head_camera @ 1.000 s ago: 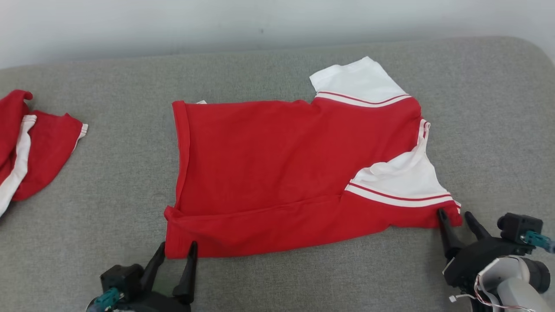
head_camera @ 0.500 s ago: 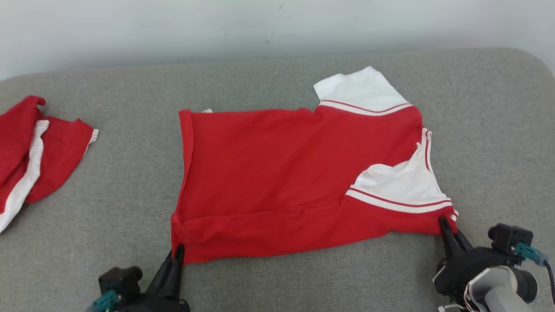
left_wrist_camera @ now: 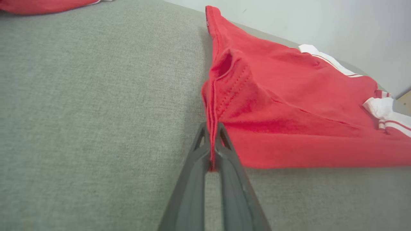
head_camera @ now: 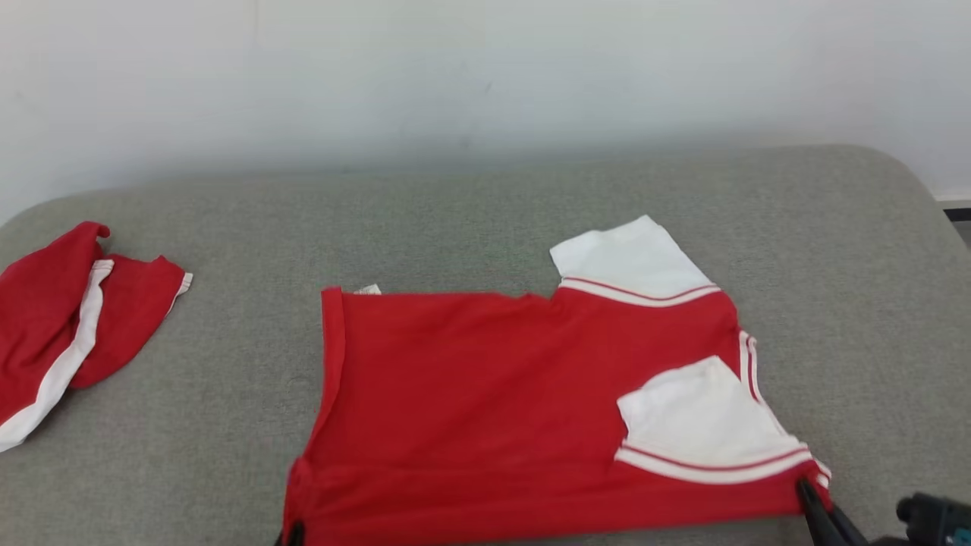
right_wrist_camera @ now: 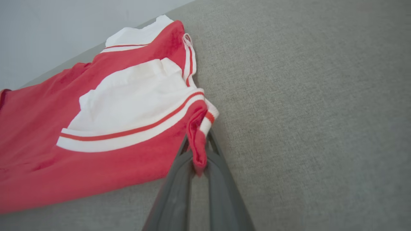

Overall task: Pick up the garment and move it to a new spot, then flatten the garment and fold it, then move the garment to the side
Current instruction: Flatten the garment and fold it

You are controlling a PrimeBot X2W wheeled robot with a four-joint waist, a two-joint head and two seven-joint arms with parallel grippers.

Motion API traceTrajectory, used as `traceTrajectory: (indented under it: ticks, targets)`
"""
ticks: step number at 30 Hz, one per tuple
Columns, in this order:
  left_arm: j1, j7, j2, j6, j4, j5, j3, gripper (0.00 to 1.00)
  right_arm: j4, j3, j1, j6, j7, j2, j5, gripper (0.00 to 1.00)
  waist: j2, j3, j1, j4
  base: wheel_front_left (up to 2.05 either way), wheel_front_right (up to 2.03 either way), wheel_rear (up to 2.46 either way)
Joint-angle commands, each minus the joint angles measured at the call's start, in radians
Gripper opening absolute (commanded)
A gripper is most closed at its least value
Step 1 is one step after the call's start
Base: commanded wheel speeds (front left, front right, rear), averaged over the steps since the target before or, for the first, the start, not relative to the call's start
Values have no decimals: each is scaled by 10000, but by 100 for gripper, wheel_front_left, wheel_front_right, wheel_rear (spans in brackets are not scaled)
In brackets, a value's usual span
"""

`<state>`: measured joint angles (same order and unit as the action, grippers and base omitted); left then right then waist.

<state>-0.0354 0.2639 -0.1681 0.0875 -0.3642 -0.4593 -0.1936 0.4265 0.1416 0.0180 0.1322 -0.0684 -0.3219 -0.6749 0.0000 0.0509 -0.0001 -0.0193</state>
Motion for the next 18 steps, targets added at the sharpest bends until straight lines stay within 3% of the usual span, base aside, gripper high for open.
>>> traceTrajectory:
  ticks: [1, 4, 5, 6, 7, 8, 18]
  targets:
    - [-199, -7, -52, -78, 68, -38, 70, 0, -105, -162, -226, -30, 84, -33, -23, 0, 0, -86, 1, -81, 0, 0, 0]
    - [-584, -56, 40, -151, 210, -63, -21, 0, -565, -539, -812, -30, 527, 259, 19, 0, 0, -155, 1, -111, 0, 0, 0]
    - [-650, -56, 68, -174, 216, -53, -59, 2, -703, -679, -922, -30, 572, 329, 138, 15, 0, -186, 1, -116, 0, 0, 0]
    - [-703, -52, 92, -196, 229, -27, -79, 58, -825, -793, -1009, -30, 644, 412, 243, 84, 0, -213, 1, -126, 0, 0, 0]
    - [-728, -43, 133, -221, 256, -22, -82, 83, -956, -890, -1093, -30, 659, 547, 314, 100, 0, -255, 1, -124, 0, 0, 0]
    - [-748, -36, 157, -242, 289, -10, -87, 100, -1094, -969, -1162, -29, 704, 667, 405, 100, 0, -280, 1, -126, 0, 0, 0]
    - [-392, 6, 243, -430, 1748, 580, 920, 100, -2627, -1412, -827, -29, -105, 1321, 1718, 100, 0, -549, 1, -132, 0, 0, 0]
